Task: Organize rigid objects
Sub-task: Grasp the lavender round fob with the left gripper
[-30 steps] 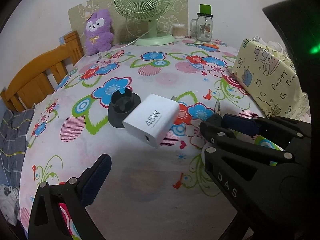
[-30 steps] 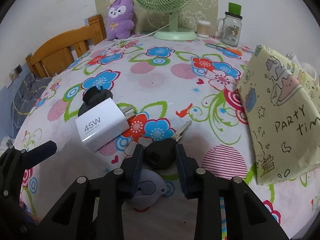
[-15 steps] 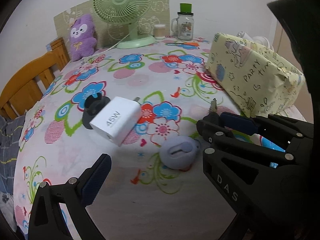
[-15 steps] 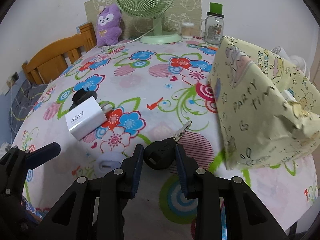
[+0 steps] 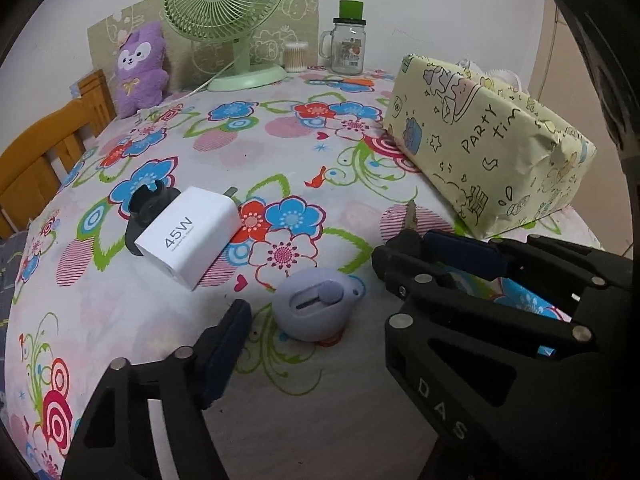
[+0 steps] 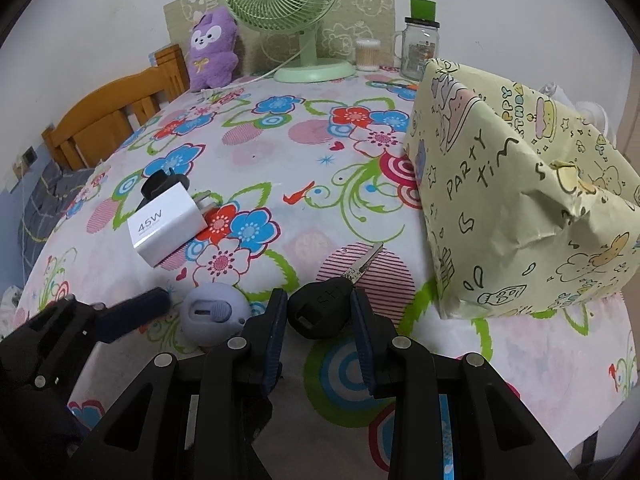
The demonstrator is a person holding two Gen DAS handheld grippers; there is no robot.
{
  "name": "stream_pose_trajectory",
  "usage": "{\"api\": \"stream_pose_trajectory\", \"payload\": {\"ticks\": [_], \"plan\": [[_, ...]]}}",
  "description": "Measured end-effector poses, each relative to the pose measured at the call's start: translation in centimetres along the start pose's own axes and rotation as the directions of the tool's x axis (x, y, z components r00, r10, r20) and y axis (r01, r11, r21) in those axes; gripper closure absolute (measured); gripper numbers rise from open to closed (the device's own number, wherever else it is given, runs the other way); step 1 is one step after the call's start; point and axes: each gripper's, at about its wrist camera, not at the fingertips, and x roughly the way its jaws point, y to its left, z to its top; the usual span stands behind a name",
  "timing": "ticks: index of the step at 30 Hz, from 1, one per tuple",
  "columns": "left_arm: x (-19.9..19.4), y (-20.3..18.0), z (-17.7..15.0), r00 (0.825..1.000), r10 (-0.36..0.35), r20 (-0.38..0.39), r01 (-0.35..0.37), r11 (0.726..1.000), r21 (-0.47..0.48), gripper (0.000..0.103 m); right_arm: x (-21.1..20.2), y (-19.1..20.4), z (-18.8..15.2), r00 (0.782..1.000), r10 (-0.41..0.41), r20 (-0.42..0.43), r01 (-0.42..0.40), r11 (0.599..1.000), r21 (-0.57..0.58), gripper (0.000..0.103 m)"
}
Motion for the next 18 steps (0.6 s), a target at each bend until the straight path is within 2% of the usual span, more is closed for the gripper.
{"api": "stream_pose_trajectory", "payload": {"ticks": [2, 4, 18], "plan": [[0.0, 0.1, 0.1, 1.0, 0.004, 0.007, -0.004, 1.0, 0.005, 0.043, 0.1, 0.1, 0.1, 1.0, 0.004, -0.002, -0.004, 1.0, 0.008, 0.068], [0.0, 0.3, 0.3, 1.0, -0.005, 0.007, 0.005, 1.0, 0.007, 0.06, 0.0, 0.3, 0.3, 1.0, 0.007, 0.0, -0.007, 1.0, 0.01, 0.068], [-1.6, 1.7, 0.6, 0.999, 0.024, 0.034, -0.023, 0.999, -0.023, 0.062, -1.2, 2.1, 1.3, 0.999, -0.003, 0.034, 0.003, 1.0, -0.021, 0.068]]}}
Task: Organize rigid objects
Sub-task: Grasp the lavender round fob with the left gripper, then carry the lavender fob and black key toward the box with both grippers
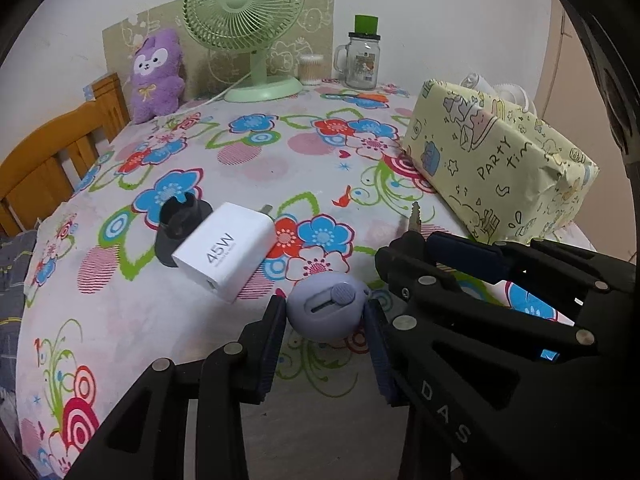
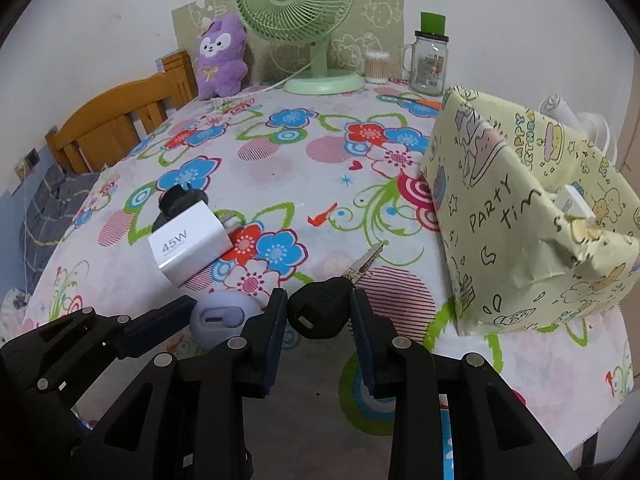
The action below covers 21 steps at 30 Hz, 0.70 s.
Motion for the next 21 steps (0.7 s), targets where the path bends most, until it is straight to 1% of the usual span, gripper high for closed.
{"api": "stream_pose_trajectory", "payload": {"ticks": [21], "plan": [[-5.0, -1.0, 1.7, 0.995, 0.043, 0.086, -0.043, 0.999, -0.001, 0.062, -5.5, 0.0, 1.5, 0.996, -0.008, 0.088, 0.01, 1.0, -0.015, 0.068]]}}
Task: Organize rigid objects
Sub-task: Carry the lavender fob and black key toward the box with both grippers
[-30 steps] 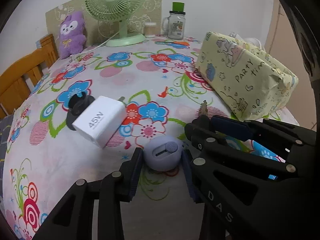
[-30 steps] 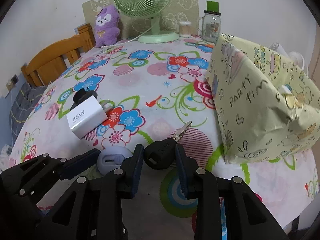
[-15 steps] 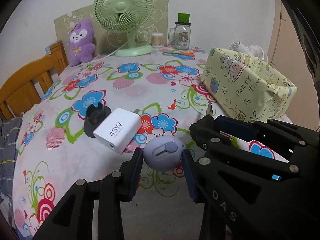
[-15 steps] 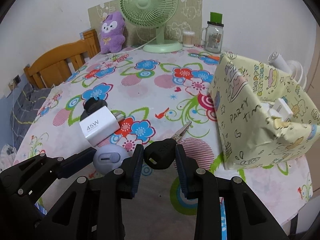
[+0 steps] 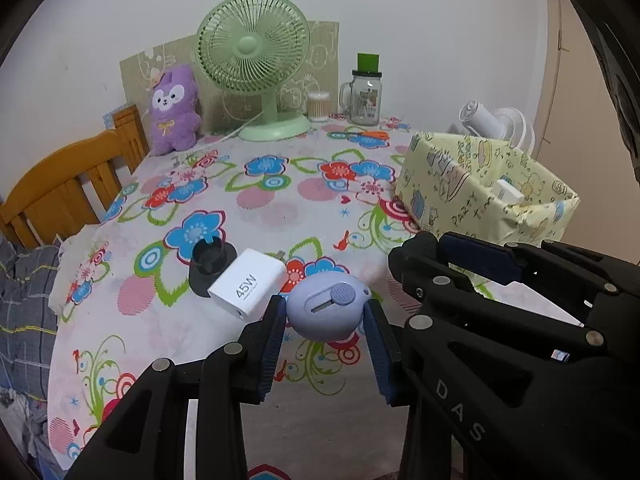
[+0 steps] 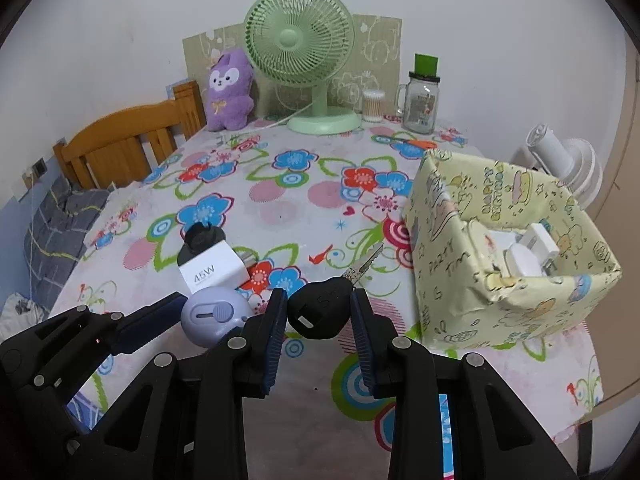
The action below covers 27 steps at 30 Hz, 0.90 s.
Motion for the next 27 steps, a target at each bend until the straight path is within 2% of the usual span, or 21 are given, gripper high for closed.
{"api": "stream_pose_trajectory", "payload": {"ticks": [27], "plan": [[-3.1, -3.1, 3.6, 0.998, 0.023, 0.065, -0.024, 1.0, 0.007, 0.062, -4.3, -3.0, 2.9, 0.998, 0.012, 0.066, -0.011, 1.0, -0.01, 0.068]]}}
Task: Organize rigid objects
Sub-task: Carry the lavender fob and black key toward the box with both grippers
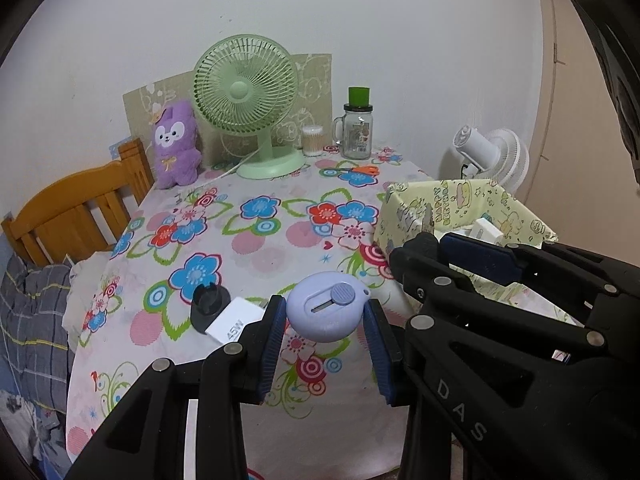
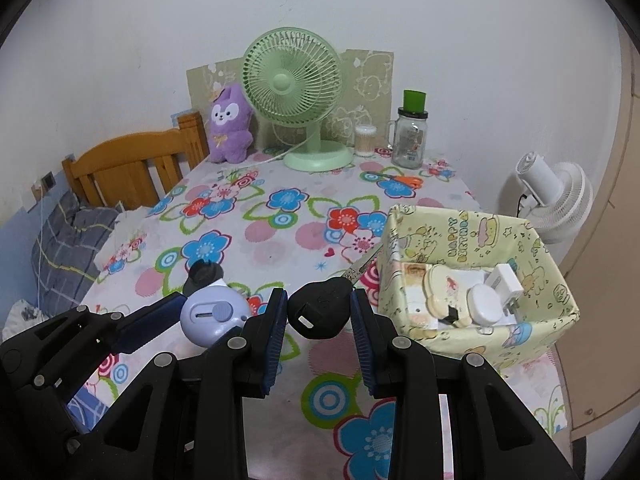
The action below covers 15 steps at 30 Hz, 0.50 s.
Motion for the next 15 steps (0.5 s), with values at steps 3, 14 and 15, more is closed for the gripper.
{"api": "stream_pose_trajectory", "payload": {"ticks": [3, 14, 15], "plan": [[0.0, -0.5, 0.4, 1.0, -0.003, 0.007, 0.003, 1.0, 0.005, 0.062, -0.2, -0.6, 0.4, 1.0, -0.007, 0.008, 0.007, 1.0, 0.002, 0.068], [0.4, -2.6, 1.8, 1.0, -0.024, 0.02, 0.024, 0.999, 0.022, 0.062, -0.6, -3.1, 1.1, 1.0, -0.023, 0.02, 0.022, 1.0, 0.014, 0.068], [0.5, -2.9, 1.9, 1.0, -0.025, 0.02, 0.024, 0.999, 0.027, 0.062, -0.6, -3.2, 1.1, 1.0, -0.024, 0.02, 0.024, 1.0, 0.015, 0.068]]}}
